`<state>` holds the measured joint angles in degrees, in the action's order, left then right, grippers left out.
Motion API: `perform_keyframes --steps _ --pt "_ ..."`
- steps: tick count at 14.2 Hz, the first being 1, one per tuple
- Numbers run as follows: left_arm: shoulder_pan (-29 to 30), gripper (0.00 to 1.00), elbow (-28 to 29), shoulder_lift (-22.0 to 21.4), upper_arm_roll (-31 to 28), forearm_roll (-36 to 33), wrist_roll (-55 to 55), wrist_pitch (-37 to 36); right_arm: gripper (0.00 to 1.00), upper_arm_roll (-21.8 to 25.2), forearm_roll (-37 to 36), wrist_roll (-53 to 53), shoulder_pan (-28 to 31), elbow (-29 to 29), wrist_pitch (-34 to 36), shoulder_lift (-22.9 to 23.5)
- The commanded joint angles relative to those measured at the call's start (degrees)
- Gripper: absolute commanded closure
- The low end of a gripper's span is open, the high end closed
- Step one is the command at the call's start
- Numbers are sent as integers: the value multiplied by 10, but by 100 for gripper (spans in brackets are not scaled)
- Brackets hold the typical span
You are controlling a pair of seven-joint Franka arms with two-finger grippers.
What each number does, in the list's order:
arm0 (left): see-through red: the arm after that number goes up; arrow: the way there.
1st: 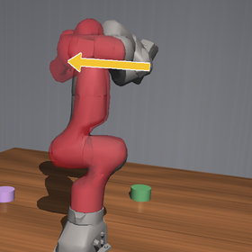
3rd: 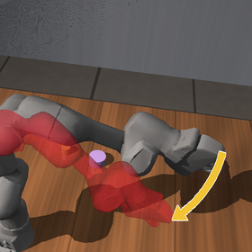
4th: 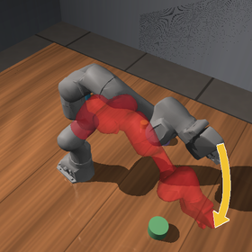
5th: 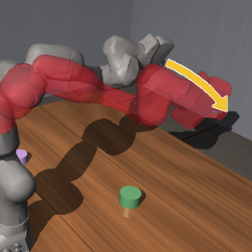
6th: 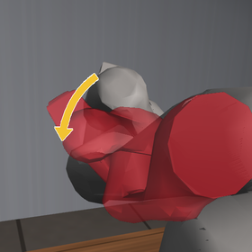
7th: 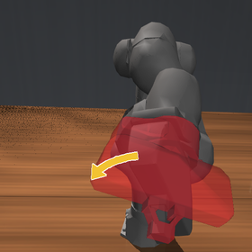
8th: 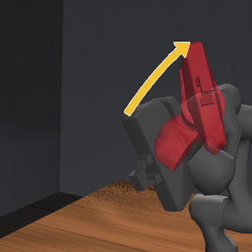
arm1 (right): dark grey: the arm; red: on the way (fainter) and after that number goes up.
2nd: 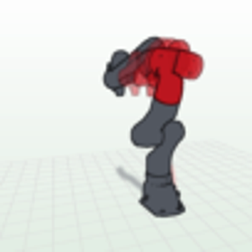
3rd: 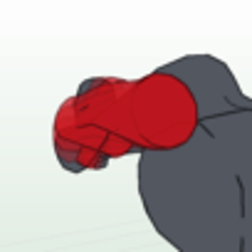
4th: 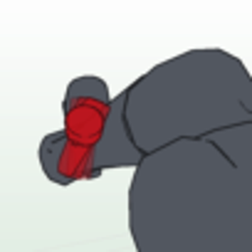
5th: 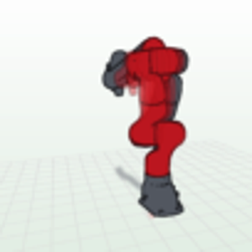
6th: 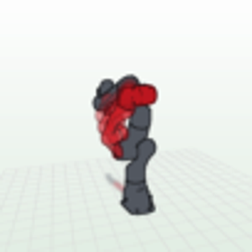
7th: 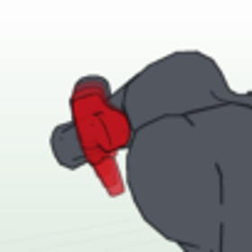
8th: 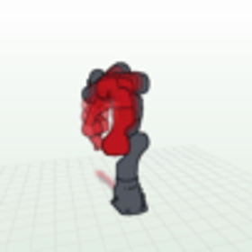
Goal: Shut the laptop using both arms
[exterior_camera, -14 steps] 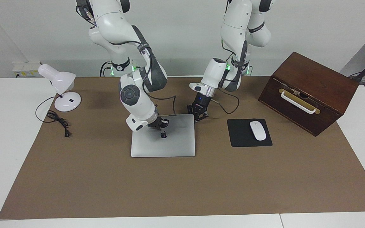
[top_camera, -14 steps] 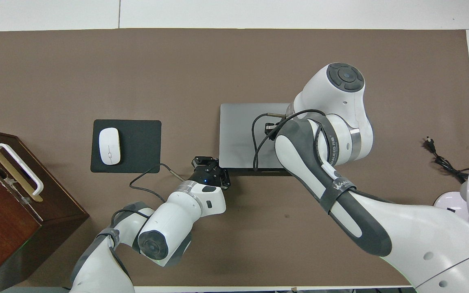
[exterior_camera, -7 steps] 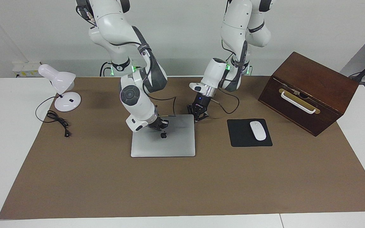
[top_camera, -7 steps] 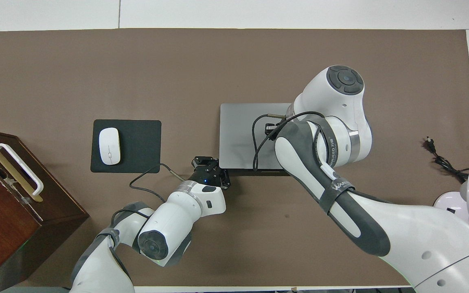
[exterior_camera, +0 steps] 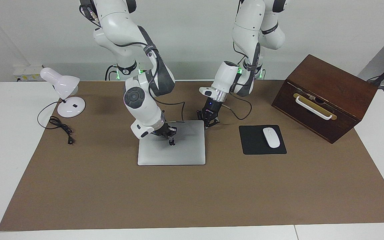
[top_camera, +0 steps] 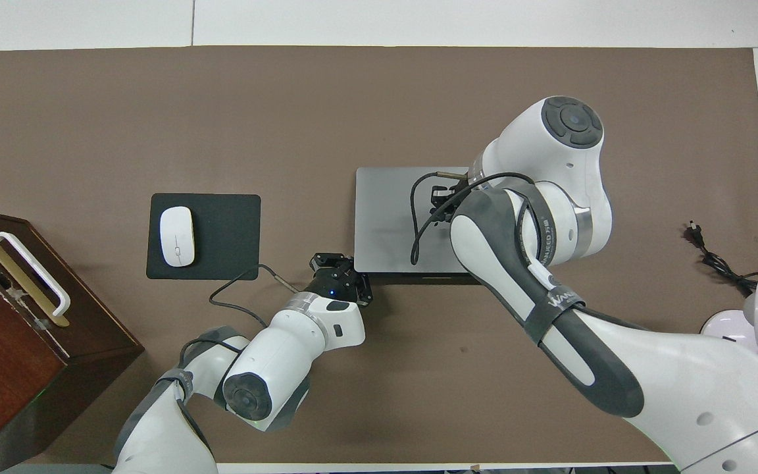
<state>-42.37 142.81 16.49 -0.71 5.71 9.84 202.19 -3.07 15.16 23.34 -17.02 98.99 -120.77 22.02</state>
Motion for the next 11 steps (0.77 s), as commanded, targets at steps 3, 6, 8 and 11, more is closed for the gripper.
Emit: perform_keyframes --steps 3,6,8,11 --pt "0 100 25 15 -3 20 -6 -15 20 2 -1 -127 59 -97 -46 -4" --pt "-1 100 23 0 -3 23 -37 -17 0 1 -64 -258 119 -150 -36 6" --pt "1 100 24 -30 -3 24 -66 -42 0 1 -93 -353 155 -171 -12 0" --pt "13 100 24 -122 -4 24 -73 -171 0 3 -101 -413 193 -187 66 -44"
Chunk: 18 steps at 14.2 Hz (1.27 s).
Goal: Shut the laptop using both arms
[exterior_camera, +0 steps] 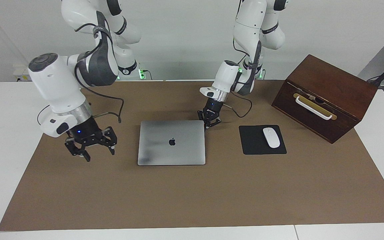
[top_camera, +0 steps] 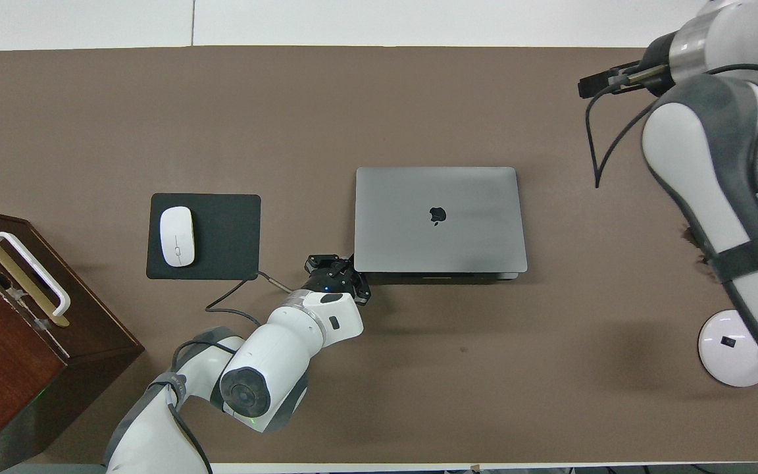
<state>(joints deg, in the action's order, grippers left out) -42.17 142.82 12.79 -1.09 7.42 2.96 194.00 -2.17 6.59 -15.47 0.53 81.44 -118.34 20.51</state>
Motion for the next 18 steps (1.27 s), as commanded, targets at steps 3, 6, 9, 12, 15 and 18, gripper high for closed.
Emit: perform_keyframes --steps 3,6,9,12,15,18 --pt "43 100 21 -171 -1 7 9 -231 0 -7 -52 -20 24 -2 155 -88" --pt "70 100 -9 -231 -2 6 16 -371 0 -7 -51 53 31 47 210 -151" --pt "107 100 -82 -271 -3 -1 17 -546 0 -7 -45 97 34 135 191 -205" --pt "137 89 -149 -271 -2 -32 16 -659 0 -7 -44 107 33 186 168 -233" --pt "169 0 -179 -273 -2 -33 10 -712 0 -7 -42 135 29 194 169 -252" --pt "226 0 -197 -280 -2 -33 10 -748 0 -13 -42 162 25 176 169 -260"
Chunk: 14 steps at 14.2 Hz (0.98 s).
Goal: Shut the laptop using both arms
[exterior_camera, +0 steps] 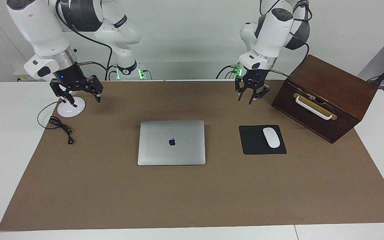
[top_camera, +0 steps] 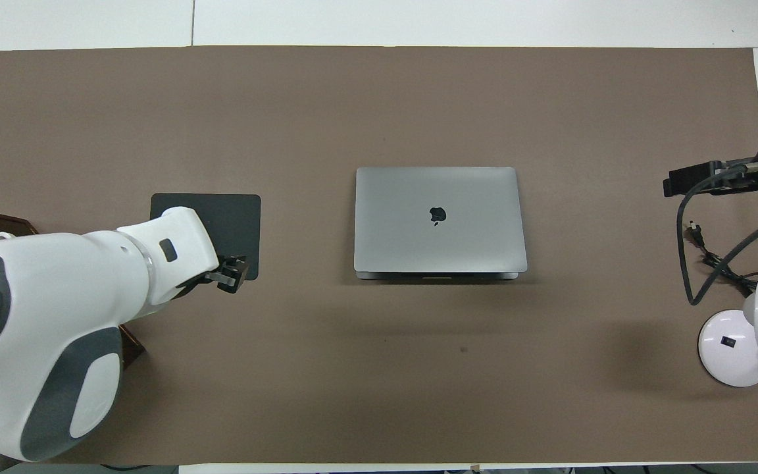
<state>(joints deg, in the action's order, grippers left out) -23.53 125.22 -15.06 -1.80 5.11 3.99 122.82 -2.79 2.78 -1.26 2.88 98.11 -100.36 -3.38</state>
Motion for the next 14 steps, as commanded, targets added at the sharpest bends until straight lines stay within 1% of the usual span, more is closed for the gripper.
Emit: perform_keyframes --steps 1,3,4,6,7,8,11,13,14 --pt "62 0 -30 -1 5 -10 -1 -47 0 -6 -5 21 2 3 -7 -22" --pt "104 0 -51 1 5 -10 -1 -70 0 -5 -13 21 2 -24 23 -18" --pt "122 0 -57 1 5 -10 -2 -70 0 -5 -15 21 2 -41 37 -15" --pt "157 0 -85 9 6 -10 -1 -78 0 -4 -17 20 3 -54 46 -8" --pt "174 0 -106 17 6 -10 -1 -92 0 -5 -24 20 2 -54 50 -8" --pt "185 0 -136 34 5 -11 -1 -114 0 -5 -31 20 1 -54 57 -8" --pt "211 0 -234 79 5 -12 -1 -180 0 -7 -39 13 2 -55 66 -9" --pt "219 0 -286 103 5 -11 -1 -202 0 -7 -33 14 2 -55 61 -9" --pt "222 0 -302 109 4 -11 -1 -211 0 -8 -32 17 1 -55 58 -8"
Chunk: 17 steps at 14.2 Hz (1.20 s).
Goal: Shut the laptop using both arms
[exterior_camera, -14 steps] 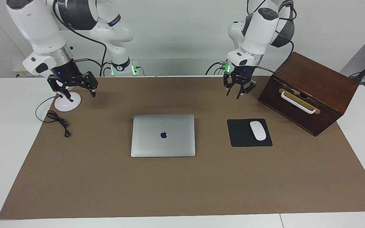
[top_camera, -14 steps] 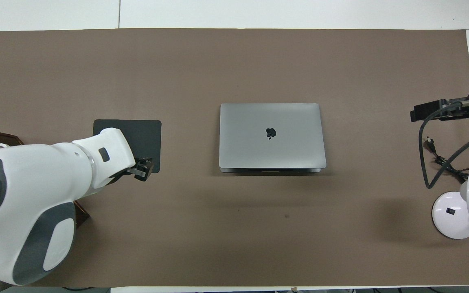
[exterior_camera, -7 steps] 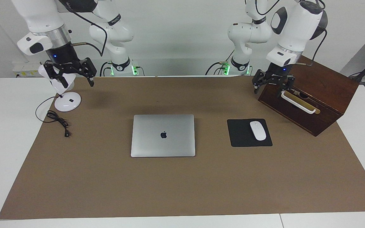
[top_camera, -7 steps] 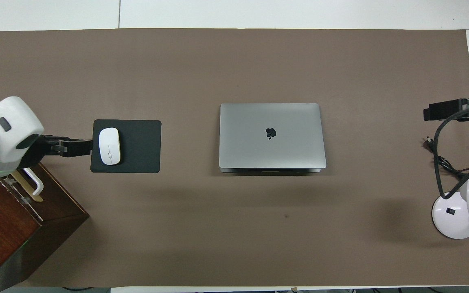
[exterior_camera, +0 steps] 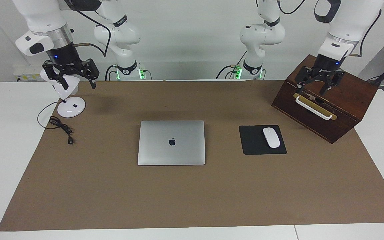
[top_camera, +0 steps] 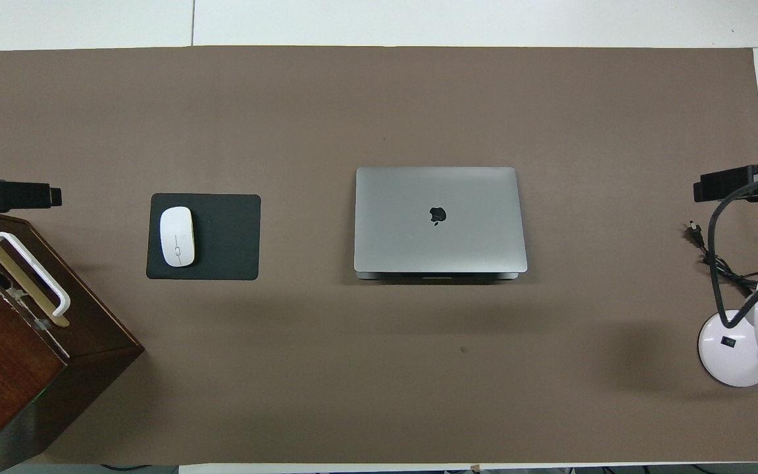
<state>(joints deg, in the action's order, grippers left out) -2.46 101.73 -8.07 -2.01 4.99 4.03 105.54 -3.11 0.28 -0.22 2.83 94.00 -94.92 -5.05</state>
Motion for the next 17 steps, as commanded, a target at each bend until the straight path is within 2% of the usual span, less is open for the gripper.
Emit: perform_keyframes --steps 1,5,8,17 --pt "11 0 -79 50 6 -9 -2 -50 0 -5 -6 9 2 -14 3 8" --pt "11 0 -172 119 5 -10 -2 -121 0 -4 -6 10 2 -16 3 8" --pt "11 0 -171 124 7 -30 -2 -152 0 -4 -6 13 2 -14 3 8" --pt "10 0 -149 119 7 -37 -2 -151 0 -5 -5 9 2 -13 23 7"
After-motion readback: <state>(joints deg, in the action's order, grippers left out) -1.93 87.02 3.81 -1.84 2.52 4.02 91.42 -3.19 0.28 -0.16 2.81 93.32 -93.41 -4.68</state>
